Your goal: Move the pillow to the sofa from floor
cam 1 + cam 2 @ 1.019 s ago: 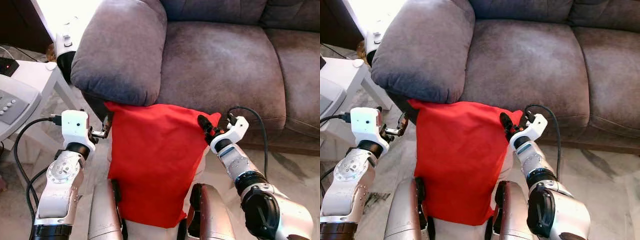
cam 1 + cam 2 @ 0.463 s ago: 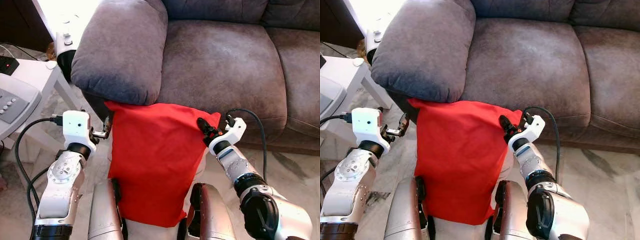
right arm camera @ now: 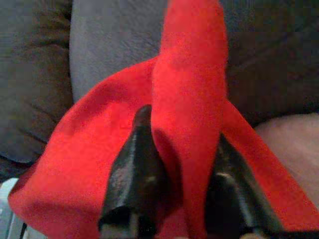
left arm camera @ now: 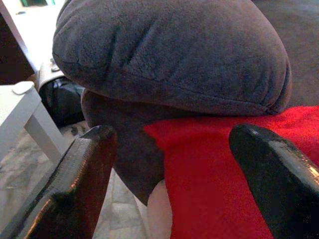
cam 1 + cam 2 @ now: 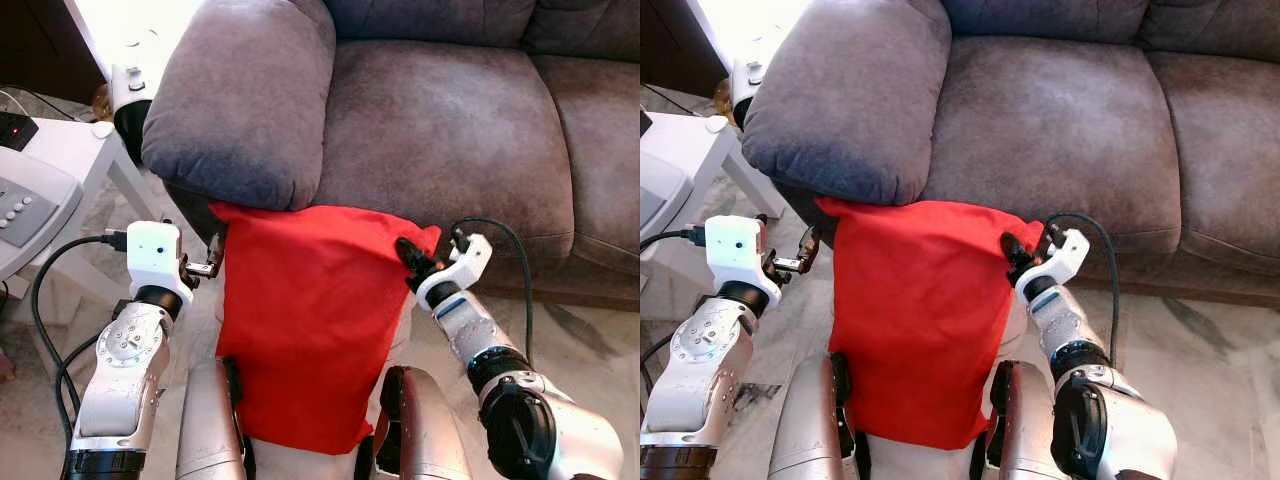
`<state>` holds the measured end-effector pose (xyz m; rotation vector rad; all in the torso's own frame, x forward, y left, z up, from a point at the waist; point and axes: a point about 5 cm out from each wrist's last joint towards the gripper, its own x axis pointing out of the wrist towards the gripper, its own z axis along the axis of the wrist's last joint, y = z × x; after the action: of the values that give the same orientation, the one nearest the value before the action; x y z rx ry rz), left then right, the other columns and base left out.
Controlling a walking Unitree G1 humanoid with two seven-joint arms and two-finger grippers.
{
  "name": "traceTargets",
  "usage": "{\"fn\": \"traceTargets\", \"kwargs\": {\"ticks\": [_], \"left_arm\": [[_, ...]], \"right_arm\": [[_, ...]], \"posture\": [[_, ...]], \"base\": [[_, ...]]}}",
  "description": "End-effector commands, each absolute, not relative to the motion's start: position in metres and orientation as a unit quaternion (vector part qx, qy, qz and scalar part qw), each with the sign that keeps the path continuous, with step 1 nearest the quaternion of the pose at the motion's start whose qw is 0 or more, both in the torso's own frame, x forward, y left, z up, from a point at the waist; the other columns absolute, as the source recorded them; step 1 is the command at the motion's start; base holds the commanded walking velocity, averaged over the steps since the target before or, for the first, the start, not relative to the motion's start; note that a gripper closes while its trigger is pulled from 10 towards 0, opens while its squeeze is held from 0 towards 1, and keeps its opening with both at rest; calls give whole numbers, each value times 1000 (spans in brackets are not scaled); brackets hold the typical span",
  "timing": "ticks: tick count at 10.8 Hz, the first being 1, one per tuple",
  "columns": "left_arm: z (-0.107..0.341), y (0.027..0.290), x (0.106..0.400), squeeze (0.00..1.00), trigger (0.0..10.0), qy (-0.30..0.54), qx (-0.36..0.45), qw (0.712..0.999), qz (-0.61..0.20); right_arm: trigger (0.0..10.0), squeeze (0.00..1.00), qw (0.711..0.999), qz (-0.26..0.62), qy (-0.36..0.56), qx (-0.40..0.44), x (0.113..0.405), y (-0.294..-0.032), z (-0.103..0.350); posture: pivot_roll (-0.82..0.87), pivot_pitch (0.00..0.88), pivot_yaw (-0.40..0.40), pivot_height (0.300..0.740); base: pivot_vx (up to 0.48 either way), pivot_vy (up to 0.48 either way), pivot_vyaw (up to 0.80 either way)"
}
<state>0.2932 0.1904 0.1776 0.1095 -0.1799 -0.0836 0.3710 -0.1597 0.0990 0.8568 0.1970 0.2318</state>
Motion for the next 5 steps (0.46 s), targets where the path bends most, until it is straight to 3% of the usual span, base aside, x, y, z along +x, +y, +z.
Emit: {"fn": "traceTargets", "kwargs": {"ticks": [1,4,5], "left_arm": [[174,189,291,0,10000,-83,53,994,-40],[173,187,294,0,10000,-85,36,995,-30],[170,184,294,0,10000,-81,10,996,-23]], "right_arm": [[0,0,898,117,87,414,370,-160,100],[0,0,912,136,71,381,370,-159,104],[10000,0,938,136,75,310,367,-160,102]], "posture": [[159,298,-75,537],[149,255,-76,537],[147,232,-75,537]], "base": [[0,0,0],[0,0,0],[0,0,0]]}}
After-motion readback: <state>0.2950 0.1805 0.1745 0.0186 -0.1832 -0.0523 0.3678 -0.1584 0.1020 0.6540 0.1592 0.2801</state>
